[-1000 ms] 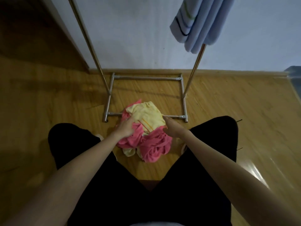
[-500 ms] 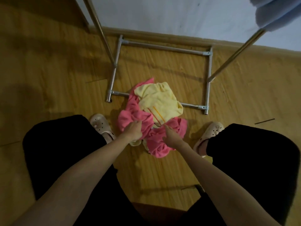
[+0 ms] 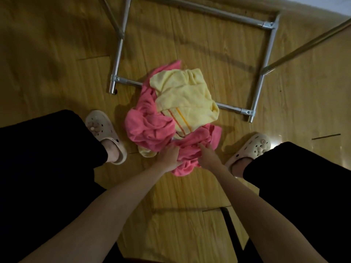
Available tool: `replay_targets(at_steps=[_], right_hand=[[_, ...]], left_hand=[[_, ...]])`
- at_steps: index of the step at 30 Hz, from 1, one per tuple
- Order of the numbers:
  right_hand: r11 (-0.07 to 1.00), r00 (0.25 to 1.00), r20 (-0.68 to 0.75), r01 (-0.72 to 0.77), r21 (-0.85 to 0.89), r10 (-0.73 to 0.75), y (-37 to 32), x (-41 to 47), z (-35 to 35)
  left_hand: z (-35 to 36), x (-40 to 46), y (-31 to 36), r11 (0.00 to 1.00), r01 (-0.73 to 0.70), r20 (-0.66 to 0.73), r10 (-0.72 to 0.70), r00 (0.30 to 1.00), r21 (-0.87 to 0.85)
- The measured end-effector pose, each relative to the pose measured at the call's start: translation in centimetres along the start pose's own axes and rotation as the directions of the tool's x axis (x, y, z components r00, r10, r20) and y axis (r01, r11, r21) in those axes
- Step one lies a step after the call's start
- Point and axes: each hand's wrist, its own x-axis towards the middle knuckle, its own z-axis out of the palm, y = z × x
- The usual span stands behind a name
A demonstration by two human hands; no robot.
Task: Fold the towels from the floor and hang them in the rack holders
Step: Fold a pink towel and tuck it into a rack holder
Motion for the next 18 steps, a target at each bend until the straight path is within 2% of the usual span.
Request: replay_targets(at_steps=[3, 6, 9, 12, 15, 18], right_hand=[[1.000, 1.000, 0.027, 0.007, 0.003, -0.007, 1.2, -0.1, 0.3], [0.998, 0.998, 0.009, 0.070, -0.002, -0.070, 1.3, -0.7, 0.2], [0.994, 0.994, 0.012, 0.106, -0.031, -0.105, 0.3, -1.4, -0.5], [0.989, 0.989, -0.021, 0.147, -0.016, -0.147, -1.0, -2.3, -1.8], [0.983, 0.982, -0.108, 0.164, 0.076, -0.156, -2.4, -3.8, -3.1], [0.983, 0.983, -0.126, 0.144, 0.111, -0.130, -3.4, -6.0, -4.4]], left_hand=[[0.7, 0.1, 0.6, 0.996, 0.020, -0.102, -0.011, 0.995, 0.089], [-0.6, -0.2, 1.7, 0.995, -0.070, -0.191, 0.054, 0.980, -0.076], [-2.7, -1.2, 2.8, 0.954, -0.145, -0.136, 0.112, 0.984, -0.262], [-4.7, -2.8, 3.6, 0.933, -0.133, -0.149, 0.087, 0.985, -0.334], [-6.9, -5.1, 4.7, 0.899, -0.131, -0.202, 0.049, 0.978, -0.417], [-9.5, -7.7, 5.8, 0.812, -0.137, -0.265, -0.023, 0.964, -0.567]])
